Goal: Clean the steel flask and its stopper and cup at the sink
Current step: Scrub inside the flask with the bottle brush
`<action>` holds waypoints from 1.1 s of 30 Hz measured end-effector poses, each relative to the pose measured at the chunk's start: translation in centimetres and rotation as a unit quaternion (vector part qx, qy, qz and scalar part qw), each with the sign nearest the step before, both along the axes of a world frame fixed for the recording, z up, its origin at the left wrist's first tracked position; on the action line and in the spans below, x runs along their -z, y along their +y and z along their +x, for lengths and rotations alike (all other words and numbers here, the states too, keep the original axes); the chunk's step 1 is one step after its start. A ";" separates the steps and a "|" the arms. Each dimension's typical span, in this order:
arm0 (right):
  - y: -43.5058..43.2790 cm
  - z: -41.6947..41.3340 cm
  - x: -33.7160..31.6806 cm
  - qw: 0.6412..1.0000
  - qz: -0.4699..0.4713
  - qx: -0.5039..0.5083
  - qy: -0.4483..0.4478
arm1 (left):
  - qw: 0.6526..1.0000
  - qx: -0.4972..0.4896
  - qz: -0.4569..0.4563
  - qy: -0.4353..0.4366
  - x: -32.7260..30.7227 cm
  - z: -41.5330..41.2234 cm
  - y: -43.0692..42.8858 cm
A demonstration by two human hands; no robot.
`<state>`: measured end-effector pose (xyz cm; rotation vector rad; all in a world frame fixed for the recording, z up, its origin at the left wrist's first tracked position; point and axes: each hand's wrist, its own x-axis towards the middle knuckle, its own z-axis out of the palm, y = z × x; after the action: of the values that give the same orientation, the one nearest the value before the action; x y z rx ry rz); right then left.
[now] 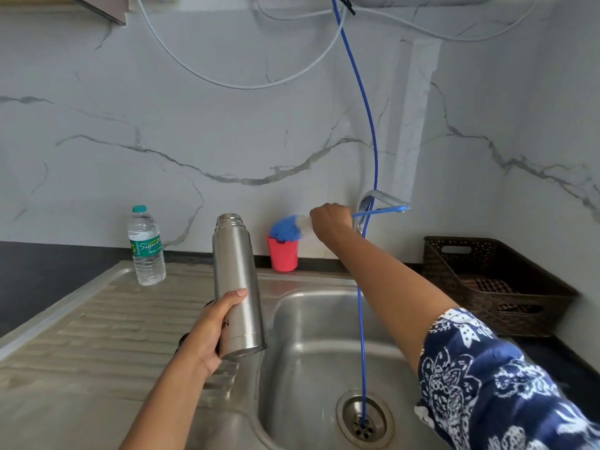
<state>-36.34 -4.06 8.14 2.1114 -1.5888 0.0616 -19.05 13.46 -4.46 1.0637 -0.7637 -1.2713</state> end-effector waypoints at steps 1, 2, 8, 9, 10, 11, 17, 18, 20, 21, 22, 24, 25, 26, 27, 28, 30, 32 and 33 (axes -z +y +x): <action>0.0 0.2 0.0 1.000 -0.002 -0.002 0.006 | 1.000 -0.001 0.001 0.000 0.1 0.0 -0.1; -0.1 0.4 0.0 1.000 -0.004 -0.003 0.010 | 1.000 -0.001 0.003 -0.001 0.1 0.0 -0.1; -0.3 -1.2 -1.1 0.999 -0.026 0.001 -0.036 | 1.000 0.003 0.009 -0.012 0.2 -0.1 -0.1; -0.2 -1.6 -1.3 0.998 -0.031 0.003 -0.049 | 1.000 0.008 0.009 -0.017 0.1 -0.2 -0.1; -0.1 -2.0 -1.5 0.998 -0.036 0.004 -0.059 | 1.000 0.014 0.008 -0.021 0.0 -0.4 0.0; 0.1 -2.4 -1.7 0.997 -0.041 0.005 -0.067 | 1.000 0.016 0.005 -0.026 0.0 -0.6 0.2; 1.5 -3.4 -2.6 0.993 -0.047 0.011 -0.105 | 0.998 0.024 0.015 -0.051 -0.5 -1.8 1.1; 1.7 -3.5 -2.6 0.993 -0.045 0.009 -0.113 | 0.998 0.025 0.021 -0.056 -0.5 -1.9 1.2; 2.0 -3.5 -2.3 0.991 -0.031 0.007 -0.130 | 0.997 0.030 0.028 -0.065 -0.6 -2.1 1.4; 2.1 -3.5 -1.9 0.990 -0.019 0.006 -0.141 | 0.997 0.032 0.029 -0.069 -0.6 -2.1 1.5; 2.3 -3.5 -1.6 0.988 -0.004 0.004 -0.157 | 0.996 0.033 0.031 -0.071 -0.7 -2.2 1.6; 2.3 -3.8 -0.8 0.975 0.037 -0.004 -0.221 | 0.996 0.032 0.033 -0.077 -0.6 -2.2 1.7; 2.3 -4.1 -0.6 0.962 0.060 -0.009 -0.265 | 0.996 0.031 0.034 -0.080 -0.6 -2.2 1.7; 2.6 -4.5 -0.5 0.948 0.080 -0.015 -0.307 | 0.995 0.031 0.035 -0.083 -0.5 -2.2 1.8; 3.1 -5.1 -0.5 0.936 0.095 -0.017 -0.340 | 0.995 0.033 0.036 -0.089 -0.5 -2.3 1.8; 3.7 -5.9 -0.6 0.925 0.107 -0.019 -0.364 | 0.994 0.035 0.036 -0.097 -0.5 -2.4 1.8; 5.4 -8.1 -0.7 0.909 0.113 -0.029 -0.399 | 0.992 0.039 0.032 -0.118 -0.5 -2.8 1.8; 7.6 -10.9 -0.2 0.899 0.101 -0.045 -0.423 | 0.987 0.041 0.030 -0.149 -0.4 -3.4 1.9; 8.8 -12.4 0.2 0.900 0.085 -0.051 -0.425 | 0.985 0.046 0.031 -0.166 -0.4 -3.8 1.9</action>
<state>-48.77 4.76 7.96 2.4649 -1.9750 1.0458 -22.84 15.35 -4.04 1.3241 -1.0401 -1.2145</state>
